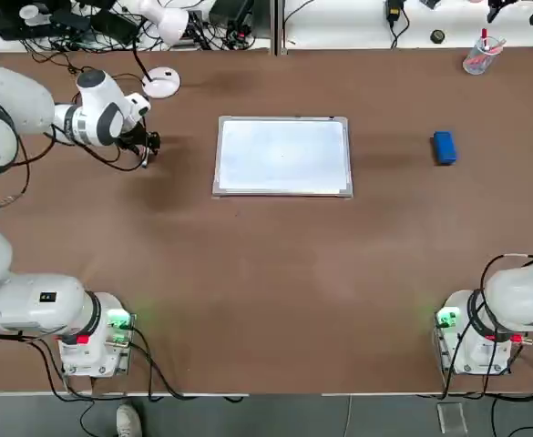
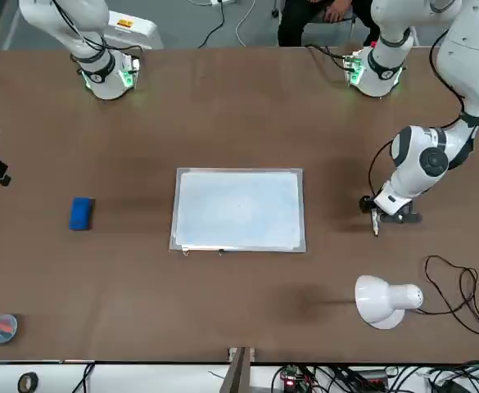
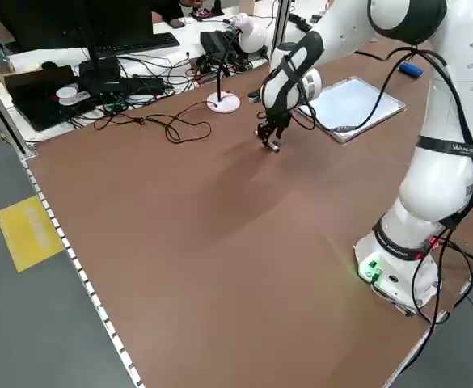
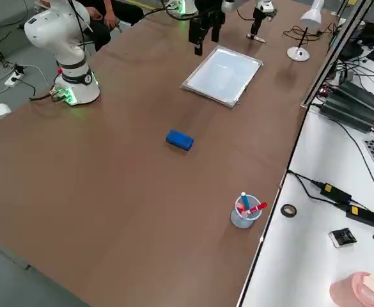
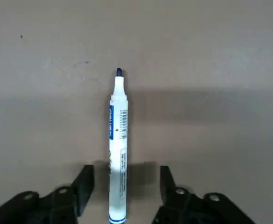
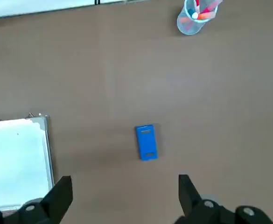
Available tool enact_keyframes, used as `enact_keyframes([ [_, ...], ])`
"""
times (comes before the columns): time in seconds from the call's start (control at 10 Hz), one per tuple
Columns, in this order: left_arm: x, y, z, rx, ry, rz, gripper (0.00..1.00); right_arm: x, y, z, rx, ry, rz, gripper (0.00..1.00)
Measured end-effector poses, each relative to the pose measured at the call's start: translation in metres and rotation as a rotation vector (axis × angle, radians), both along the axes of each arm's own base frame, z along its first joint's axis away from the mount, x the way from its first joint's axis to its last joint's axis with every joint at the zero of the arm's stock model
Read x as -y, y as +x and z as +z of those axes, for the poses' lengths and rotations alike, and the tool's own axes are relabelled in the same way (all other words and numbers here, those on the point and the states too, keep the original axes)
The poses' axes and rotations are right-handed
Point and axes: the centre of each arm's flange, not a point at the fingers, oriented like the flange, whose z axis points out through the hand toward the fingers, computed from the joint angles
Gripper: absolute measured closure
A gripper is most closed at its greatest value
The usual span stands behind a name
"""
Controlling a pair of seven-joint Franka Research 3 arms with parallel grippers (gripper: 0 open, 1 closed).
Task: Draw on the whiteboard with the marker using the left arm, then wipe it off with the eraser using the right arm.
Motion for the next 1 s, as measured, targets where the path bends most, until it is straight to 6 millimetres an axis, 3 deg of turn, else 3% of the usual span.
enact_keyframes([
  [0.2, -0.0005, -0.0009, -0.004, -0.007, 0.001, -0.001, 0.46, 0.0007, -0.0006, -0.0029, -0.015, -0.001, 0.008, 0.0],
  [0.3, -0.0006, -0.0012, -0.0056, -0.01, 0.001, -0.001, 0.47, 0.0008, -0.0005, -0.0036, -0.018, -0.001, 0.013, 0.0],
  [0.5, -0.004, -0.0004, -0.0059, -0.01, 0.005, -0.001, 0.61, 0.0009, -0.0004, -0.0039, -0.019, -0.001, 0.019, 0.0],
  [0.6, -0.0047, -0.0004, -0.0061, -0.01, 0.005, -0.001, 0.61, 0.0006, -0.0004, -0.0039, -0.019, -0.001, 0.022, 0.0],
  [0.9, -0.0069, 0.0005, -0.005, -0.009, 0.007, 0.001, 0.84, 0.0004, -0.0002, -0.0038, -0.017, -0.001, 0.024, 0.0],
  [1.0, -0.0068, 0.0006, -0.0049, -0.01, 0.007, 0.001, 0.83, 0.0003, -0.0002, -0.0037, -0.016, -0.001, 0.025, 0.0],
])
